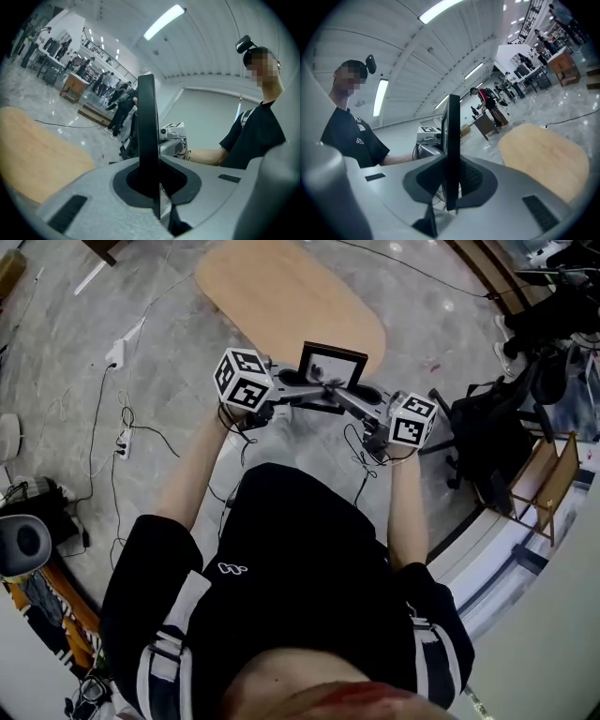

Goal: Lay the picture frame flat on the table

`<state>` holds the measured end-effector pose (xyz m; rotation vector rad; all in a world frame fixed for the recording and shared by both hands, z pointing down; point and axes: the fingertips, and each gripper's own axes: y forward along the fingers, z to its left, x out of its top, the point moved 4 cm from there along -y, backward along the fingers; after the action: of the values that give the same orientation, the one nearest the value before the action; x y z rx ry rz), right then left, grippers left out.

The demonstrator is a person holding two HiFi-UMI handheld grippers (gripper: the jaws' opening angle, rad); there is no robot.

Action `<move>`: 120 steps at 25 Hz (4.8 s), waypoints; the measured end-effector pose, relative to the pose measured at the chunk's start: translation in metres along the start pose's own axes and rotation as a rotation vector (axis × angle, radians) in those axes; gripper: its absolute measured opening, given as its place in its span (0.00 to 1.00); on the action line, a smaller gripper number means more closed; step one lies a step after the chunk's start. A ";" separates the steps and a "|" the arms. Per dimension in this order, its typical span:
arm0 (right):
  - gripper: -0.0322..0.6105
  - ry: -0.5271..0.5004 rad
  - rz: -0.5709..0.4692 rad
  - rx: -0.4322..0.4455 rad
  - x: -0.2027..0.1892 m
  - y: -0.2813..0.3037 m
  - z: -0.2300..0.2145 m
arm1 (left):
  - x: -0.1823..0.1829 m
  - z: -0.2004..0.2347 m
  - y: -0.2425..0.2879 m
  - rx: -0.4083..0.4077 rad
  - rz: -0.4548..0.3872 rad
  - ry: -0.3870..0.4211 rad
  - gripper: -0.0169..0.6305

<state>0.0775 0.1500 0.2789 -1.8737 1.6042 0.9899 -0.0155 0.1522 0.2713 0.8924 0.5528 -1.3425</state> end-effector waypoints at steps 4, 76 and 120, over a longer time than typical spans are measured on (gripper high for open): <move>0.15 0.067 0.002 -0.034 0.047 0.041 -0.068 | 0.040 0.084 -0.018 -0.021 0.013 -0.067 0.05; 0.18 0.648 0.109 -0.677 -0.169 0.051 -0.472 | -0.175 0.416 0.025 0.443 -0.212 -0.768 0.04; 0.07 -0.532 -0.508 -0.859 0.336 -0.010 -0.134 | 0.332 0.165 -0.058 0.842 -0.575 0.436 0.04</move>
<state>0.1337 -0.1604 0.1005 -2.0737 0.3500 1.8840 -0.0371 -0.1761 0.0904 1.8390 0.6026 -1.9667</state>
